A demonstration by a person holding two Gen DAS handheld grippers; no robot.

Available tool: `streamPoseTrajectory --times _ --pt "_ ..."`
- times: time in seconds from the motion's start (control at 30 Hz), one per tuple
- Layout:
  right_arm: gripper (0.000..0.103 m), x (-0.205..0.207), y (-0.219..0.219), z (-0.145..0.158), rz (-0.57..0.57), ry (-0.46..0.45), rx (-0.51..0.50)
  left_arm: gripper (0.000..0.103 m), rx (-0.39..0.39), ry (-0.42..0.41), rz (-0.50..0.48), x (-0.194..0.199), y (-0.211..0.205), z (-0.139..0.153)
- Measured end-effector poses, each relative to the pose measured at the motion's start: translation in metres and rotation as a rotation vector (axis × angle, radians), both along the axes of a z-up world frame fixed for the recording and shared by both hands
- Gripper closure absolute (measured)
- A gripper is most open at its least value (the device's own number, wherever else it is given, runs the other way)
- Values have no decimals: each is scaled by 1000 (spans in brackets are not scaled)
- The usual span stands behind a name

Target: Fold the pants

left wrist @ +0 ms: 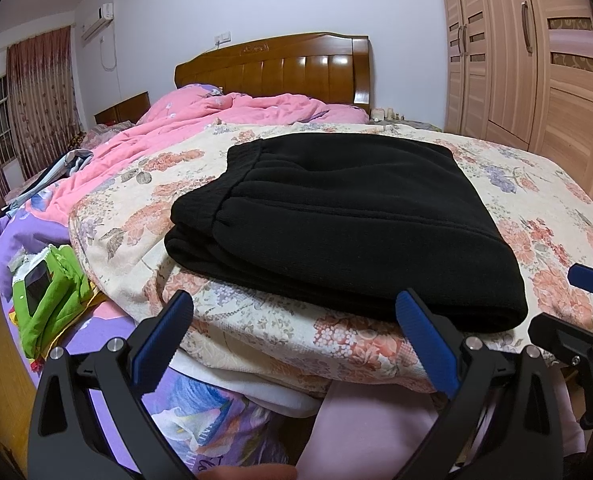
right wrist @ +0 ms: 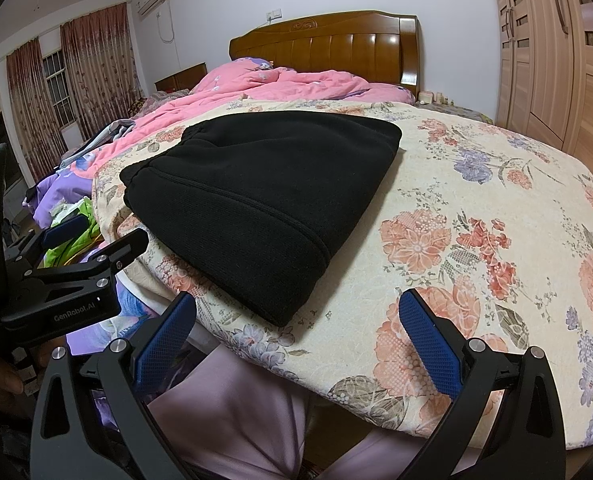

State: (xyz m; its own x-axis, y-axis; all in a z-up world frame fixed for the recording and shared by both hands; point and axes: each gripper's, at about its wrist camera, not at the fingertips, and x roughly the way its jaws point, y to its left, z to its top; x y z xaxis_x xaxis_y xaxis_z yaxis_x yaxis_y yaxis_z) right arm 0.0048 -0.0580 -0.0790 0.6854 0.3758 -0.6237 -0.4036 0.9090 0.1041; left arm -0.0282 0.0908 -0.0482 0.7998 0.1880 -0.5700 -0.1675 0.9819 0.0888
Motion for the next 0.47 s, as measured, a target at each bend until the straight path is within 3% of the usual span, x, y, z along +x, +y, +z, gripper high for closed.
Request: streamPoseTrajectory --times 0.27,0.47 --pt "5 0 0 -1 2 0 1 2 25 -12 28 0 -4 1" --pt "5 -1 0 -1 0 0 2 2 -4 9 32 3 -2 -1"
